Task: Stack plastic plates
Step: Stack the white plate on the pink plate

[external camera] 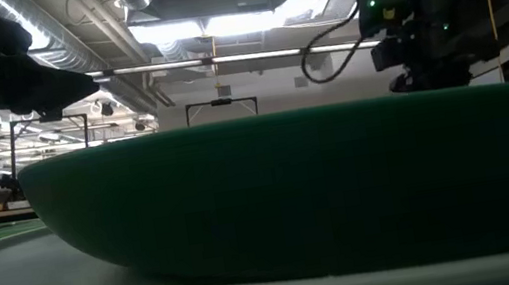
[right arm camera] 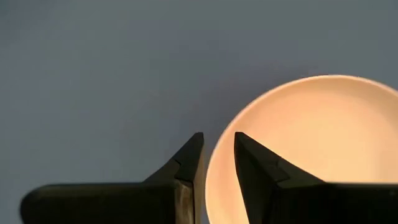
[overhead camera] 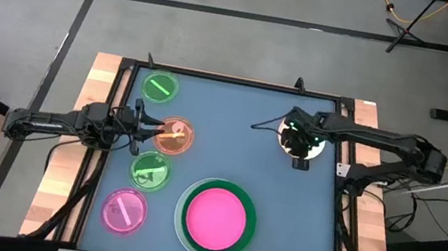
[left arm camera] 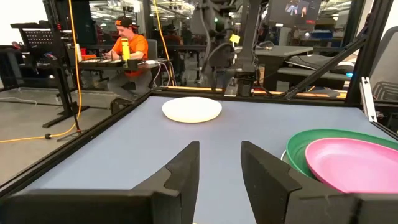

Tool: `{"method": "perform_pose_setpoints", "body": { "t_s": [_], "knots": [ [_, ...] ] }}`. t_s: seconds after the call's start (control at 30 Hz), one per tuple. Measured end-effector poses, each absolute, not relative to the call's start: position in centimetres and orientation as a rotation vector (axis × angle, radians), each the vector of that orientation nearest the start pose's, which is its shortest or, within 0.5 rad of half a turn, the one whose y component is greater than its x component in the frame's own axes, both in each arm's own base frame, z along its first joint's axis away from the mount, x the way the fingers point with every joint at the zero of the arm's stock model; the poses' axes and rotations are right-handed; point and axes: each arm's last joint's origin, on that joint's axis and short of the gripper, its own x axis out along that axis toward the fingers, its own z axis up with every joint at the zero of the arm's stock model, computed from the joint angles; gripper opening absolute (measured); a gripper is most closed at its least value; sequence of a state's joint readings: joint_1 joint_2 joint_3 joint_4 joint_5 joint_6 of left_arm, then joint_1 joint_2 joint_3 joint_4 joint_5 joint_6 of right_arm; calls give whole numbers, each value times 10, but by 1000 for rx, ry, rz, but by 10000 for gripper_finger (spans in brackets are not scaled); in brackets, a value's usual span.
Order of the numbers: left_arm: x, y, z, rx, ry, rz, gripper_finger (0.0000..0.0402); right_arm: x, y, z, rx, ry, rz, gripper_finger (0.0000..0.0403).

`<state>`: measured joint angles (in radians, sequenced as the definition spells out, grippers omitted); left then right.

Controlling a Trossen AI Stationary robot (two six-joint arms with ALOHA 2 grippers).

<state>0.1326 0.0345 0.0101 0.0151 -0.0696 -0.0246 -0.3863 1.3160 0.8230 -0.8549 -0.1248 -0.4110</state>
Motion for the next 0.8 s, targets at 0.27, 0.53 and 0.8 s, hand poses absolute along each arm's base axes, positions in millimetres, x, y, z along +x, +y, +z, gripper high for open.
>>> {"method": "perform_pose_setpoints", "body": {
  "t_s": [0.27, 0.53, 0.8],
  "knots": [
    [98, 15, 166, -25, 7, 202, 111, 213, -83, 182, 61, 1395, 37, 78],
    [98, 15, 166, -24, 7, 202, 111, 222, -89, 171, 45, 1418, -69, 78],
    [98, 15, 166, -25, 7, 202, 111, 223, -89, 168, 63, 1421, -53, 78]
  ]
}}
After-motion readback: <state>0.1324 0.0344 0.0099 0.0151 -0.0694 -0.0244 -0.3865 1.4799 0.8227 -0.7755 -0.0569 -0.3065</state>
